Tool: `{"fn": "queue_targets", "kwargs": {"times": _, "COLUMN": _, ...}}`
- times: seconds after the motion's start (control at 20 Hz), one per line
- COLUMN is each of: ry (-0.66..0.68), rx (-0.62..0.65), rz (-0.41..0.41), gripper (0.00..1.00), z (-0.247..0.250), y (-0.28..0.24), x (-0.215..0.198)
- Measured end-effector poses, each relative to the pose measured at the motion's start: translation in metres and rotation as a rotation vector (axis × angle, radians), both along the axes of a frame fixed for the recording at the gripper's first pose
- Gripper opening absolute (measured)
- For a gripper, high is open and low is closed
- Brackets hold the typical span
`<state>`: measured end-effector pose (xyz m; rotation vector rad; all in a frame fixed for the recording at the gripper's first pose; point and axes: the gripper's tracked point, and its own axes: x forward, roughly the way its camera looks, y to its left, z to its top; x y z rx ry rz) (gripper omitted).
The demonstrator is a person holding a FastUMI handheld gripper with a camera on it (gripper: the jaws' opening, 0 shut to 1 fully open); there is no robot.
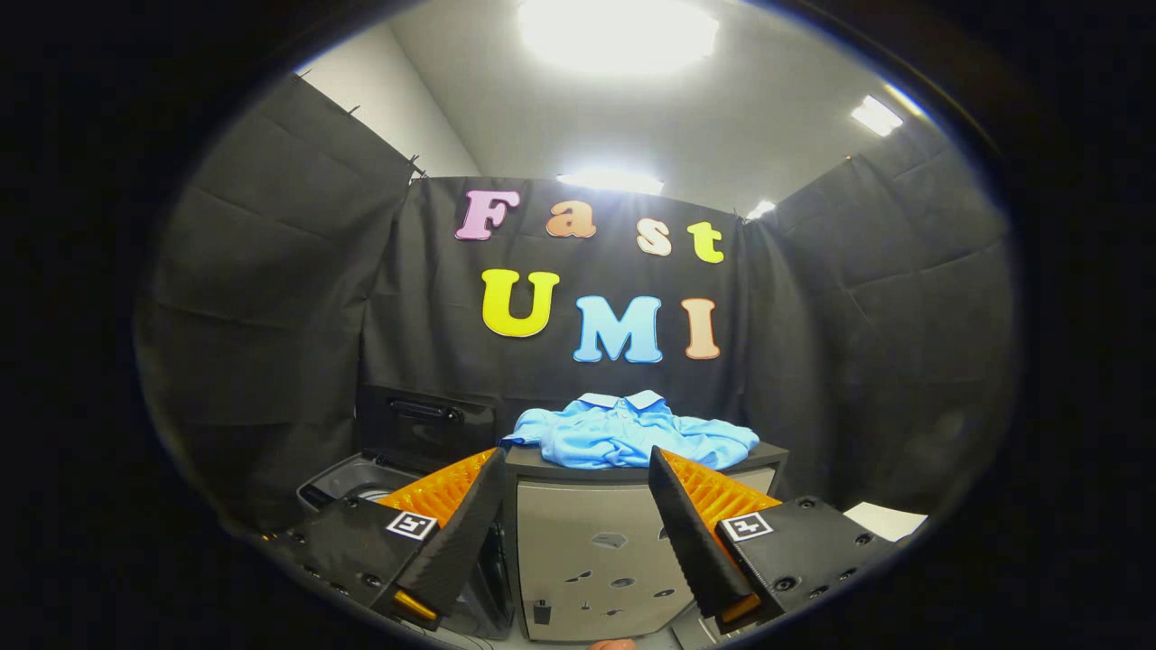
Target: Put the clothes into the washing machine and then close the washing machine lid.
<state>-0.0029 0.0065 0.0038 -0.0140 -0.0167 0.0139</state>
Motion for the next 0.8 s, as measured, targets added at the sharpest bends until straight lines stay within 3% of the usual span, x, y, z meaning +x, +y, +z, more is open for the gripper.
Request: {"fn": "queue_targets", "kwargs": {"times": 0.8, "ry": 0.026, "rx": 0.002, "rz": -0.002, "gripper": 0.98, "z": -0.0062, "y": 0.0034, "x": -0.0002}}
